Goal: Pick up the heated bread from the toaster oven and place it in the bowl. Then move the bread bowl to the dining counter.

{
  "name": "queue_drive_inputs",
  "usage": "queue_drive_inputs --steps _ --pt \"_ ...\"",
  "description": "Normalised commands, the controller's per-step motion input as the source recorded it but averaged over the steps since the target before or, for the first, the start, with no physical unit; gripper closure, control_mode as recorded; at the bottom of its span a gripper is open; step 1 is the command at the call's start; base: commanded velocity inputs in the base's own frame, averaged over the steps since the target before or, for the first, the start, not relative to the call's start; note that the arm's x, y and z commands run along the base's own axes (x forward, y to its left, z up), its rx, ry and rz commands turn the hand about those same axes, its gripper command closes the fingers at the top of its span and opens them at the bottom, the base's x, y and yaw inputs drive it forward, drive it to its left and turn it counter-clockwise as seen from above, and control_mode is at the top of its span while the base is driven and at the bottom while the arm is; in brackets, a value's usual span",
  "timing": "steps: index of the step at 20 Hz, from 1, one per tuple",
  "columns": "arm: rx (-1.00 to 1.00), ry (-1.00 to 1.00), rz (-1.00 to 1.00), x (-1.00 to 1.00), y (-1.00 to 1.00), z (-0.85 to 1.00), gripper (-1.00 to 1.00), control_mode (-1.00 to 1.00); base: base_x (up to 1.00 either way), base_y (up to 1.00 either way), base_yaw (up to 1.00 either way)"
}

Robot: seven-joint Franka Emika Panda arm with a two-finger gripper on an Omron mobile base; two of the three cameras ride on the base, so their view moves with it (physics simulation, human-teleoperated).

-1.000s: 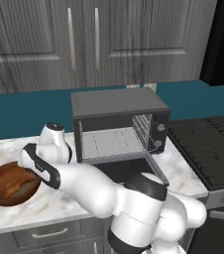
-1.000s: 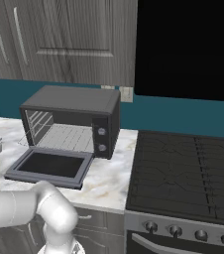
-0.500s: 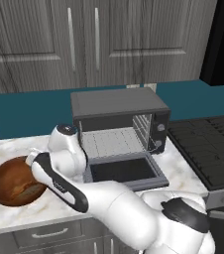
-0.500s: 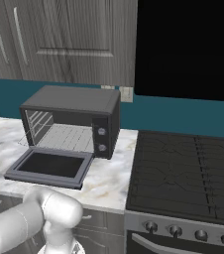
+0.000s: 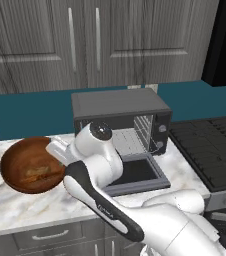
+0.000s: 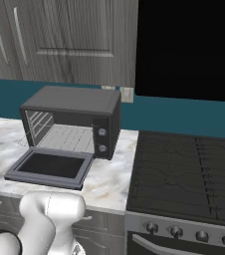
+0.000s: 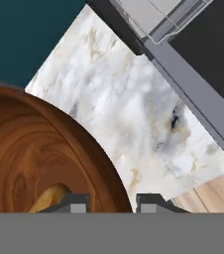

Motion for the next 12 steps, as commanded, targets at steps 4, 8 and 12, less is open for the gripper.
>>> queue_drive_inputs --steps 4,8,12 --pt "0.09 -0.02 -0.25 -0.66 -0.53 1.00 1.00 -1.00 0.00 0.00 0.00" --pt "0.07 0.00 -0.26 -0.53 -0.74 0.99 1.00 -1.00 0.00 0.00 0.00" --pt "0.01 0.00 -0.26 -0.29 -0.99 0.79 1.00 -1.00 0.00 0.00 0.00"
